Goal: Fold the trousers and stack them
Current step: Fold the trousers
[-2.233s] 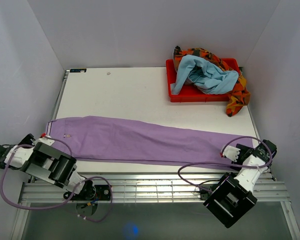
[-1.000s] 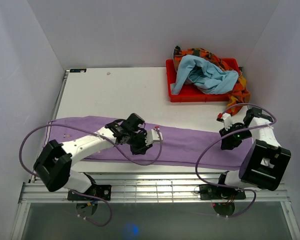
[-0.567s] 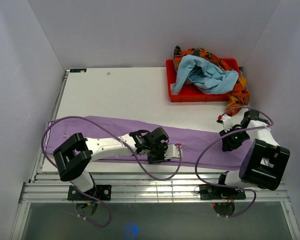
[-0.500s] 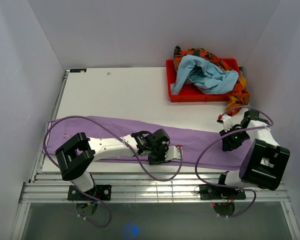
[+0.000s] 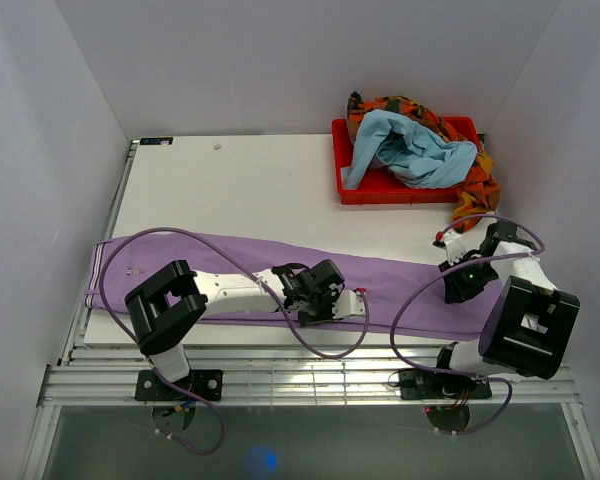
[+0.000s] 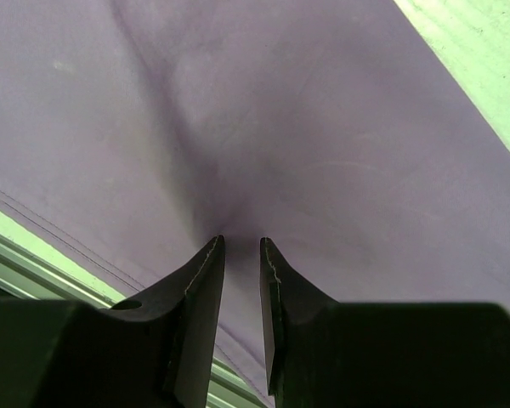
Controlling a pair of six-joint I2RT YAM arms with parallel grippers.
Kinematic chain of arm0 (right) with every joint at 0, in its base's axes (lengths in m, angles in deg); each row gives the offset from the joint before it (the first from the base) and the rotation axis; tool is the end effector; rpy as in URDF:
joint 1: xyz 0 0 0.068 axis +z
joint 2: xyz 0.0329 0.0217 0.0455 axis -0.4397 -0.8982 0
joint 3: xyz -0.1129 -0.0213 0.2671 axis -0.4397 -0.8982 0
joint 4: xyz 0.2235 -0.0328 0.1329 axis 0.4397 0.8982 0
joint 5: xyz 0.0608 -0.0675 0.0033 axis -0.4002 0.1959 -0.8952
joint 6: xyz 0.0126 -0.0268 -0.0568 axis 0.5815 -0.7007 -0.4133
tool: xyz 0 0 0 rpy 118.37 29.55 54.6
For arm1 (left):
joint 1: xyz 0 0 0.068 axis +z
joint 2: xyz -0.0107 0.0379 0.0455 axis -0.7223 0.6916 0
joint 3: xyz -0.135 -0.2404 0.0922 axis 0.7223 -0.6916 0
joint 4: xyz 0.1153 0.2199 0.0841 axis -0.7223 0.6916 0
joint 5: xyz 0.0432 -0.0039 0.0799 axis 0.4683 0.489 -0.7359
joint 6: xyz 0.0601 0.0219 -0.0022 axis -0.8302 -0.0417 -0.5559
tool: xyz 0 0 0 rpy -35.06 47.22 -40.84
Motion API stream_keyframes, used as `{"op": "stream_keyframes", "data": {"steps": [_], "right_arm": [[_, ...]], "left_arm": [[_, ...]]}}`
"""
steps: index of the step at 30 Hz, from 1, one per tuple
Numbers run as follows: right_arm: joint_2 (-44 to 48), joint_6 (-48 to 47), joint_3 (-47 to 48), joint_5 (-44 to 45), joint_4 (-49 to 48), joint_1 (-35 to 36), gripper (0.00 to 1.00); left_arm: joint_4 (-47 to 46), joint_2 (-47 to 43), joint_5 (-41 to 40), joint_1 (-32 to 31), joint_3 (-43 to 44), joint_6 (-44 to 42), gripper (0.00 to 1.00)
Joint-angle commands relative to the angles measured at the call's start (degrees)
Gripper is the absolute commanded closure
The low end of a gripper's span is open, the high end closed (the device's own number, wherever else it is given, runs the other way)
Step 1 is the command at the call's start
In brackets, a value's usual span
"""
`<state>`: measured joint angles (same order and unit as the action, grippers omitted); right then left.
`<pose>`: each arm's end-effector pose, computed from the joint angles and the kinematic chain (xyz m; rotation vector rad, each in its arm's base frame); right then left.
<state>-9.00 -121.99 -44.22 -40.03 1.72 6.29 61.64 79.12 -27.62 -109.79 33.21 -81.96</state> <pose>0.2162 -0.0614 0.1792 -0.8685 2.6871 0.2310 0.1455 -0.3060 0.1687 1.9646 1.9170 -0.3584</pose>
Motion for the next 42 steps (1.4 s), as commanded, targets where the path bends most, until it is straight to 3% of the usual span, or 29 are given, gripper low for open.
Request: {"op": "stream_keyframes", "data": {"steps": [1, 6, 7, 13, 21, 30, 36, 42], "right_arm": [[0.0, -0.1, -0.7, -0.5, -0.5, 0.2, 0.71], [0.1, -0.3, -0.9, -0.5, -0.5, 0.2, 0.71], [0.1, -0.3, -0.8, -0.5, -0.4, 0.2, 0.71], [0.4, -0.4, -0.4, -0.1, -0.6, 0.2, 0.72], [1.7, -0.3, 1.2, 0.5, 0.4, 0.2, 0.73], [3.4, -0.6, 4.1, -1.4, 5.9, 0.2, 0.72], [4.4, -1.0, 3.6, 2.3, 5.9, 0.0, 0.71], [3.2, -0.9, 6.2, 5.6, 5.9, -3.4, 0.58]], "left_arm": [[-1.6, -0.3, -1.8, -0.3, 2.0, -0.1, 0.69], [-1.7, -0.1, -2.8, -0.3, 2.7, -0.5, 0.90], [-1.5, -0.2, -2.7, -0.3, 2.8, -0.6, 1.00], [2.9, -3.9, 1.7, -0.3, 5.5, -1.0, 1.00], [8.9, -6.5, 13.8, -0.3, 5.3, -1.1, 1.00], [5.9, 1.9, 13.1, -0.3, 1.7, -1.3, 1.00], [3.8, 8.1, 12.3, 0.0, 2.0, 0.7, 1.00], [3.1, 12.4, 12.8, 5.5, 4.8, 5.1, 1.00]]}}
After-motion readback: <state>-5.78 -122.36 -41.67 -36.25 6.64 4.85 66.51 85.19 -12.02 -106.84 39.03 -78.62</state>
